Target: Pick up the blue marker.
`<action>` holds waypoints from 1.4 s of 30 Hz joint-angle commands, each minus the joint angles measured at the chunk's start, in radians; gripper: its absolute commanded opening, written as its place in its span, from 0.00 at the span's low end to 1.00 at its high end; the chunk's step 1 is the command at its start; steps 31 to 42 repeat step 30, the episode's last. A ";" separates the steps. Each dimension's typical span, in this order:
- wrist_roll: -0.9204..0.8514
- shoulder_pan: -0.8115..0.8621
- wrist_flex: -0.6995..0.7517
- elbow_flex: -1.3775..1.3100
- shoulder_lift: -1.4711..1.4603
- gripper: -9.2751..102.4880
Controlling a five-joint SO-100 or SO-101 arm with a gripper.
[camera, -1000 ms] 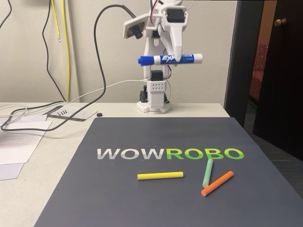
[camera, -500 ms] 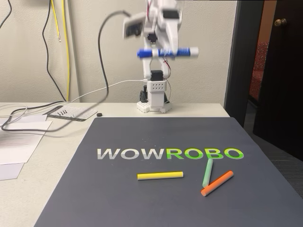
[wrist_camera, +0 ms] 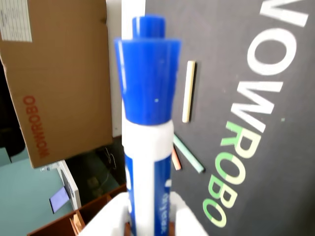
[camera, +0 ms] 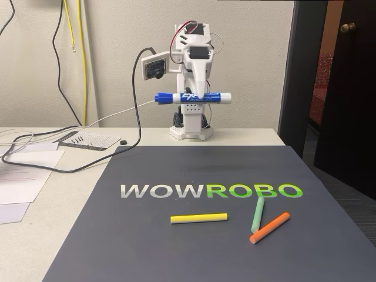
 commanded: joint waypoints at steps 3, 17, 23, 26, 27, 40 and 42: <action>-0.006 0.028 -0.129 0.115 0.046 0.11; -0.003 0.043 -0.219 0.222 0.095 0.11; -0.003 0.043 -0.227 0.229 0.094 0.11; -0.003 0.043 -0.225 0.227 0.094 0.11; -0.003 0.043 -0.225 0.225 0.094 0.11; -0.003 0.043 -0.225 0.225 0.092 0.11; -0.003 0.043 -0.225 0.225 0.092 0.11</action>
